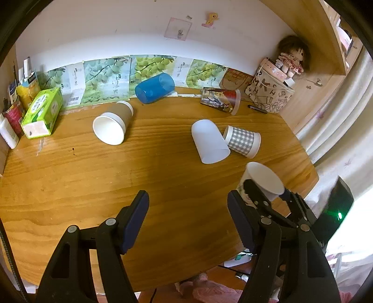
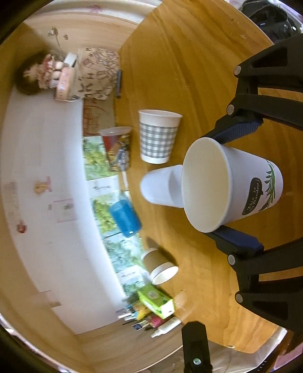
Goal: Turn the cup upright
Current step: 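Lower the panda cup upright onto the desk with the right gripper, then open the right gripper and withdraw it from the upright cup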
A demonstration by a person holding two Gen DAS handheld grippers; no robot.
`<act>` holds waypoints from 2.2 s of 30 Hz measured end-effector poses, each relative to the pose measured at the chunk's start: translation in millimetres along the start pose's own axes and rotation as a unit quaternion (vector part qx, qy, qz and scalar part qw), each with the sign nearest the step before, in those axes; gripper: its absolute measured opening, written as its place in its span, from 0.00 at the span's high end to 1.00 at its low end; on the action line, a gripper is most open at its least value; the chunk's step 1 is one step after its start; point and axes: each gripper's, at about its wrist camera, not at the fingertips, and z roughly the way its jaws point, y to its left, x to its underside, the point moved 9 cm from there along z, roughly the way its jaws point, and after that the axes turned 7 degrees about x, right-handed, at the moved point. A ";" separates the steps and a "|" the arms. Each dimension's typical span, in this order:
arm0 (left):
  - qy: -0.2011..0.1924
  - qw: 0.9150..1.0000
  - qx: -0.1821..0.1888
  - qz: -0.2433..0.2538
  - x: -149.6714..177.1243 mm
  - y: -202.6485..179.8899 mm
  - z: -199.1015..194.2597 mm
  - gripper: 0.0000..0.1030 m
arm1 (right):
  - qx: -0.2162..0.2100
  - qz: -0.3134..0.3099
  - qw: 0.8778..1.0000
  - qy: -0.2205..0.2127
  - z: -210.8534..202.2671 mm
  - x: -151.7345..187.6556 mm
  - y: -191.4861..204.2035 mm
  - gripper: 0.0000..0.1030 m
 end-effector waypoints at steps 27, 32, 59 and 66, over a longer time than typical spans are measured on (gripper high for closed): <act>0.037 0.998 0.012 0.044 16.6 -21.3 14.8 0.29 | 0.023 -0.057 0.995 -0.080 -22.4 39.8 7.2 0.34; 0.051 0.998 0.014 0.040 26.0 -28.2 20.1 0.29 | 0.017 -0.067 0.995 -0.072 -23.9 43.8 6.4 0.34; 0.001 0.997 -0.042 -0.066 69.4 -49.2 -17.3 0.29 | -0.061 -0.145 0.987 0.027 -21.2 78.2 10.0 0.22; 0.006 0.994 -0.066 -0.092 101.3 -64.6 -21.5 0.24 | -0.048 -0.198 0.976 0.071 -36.7 107.2 -3.1 0.21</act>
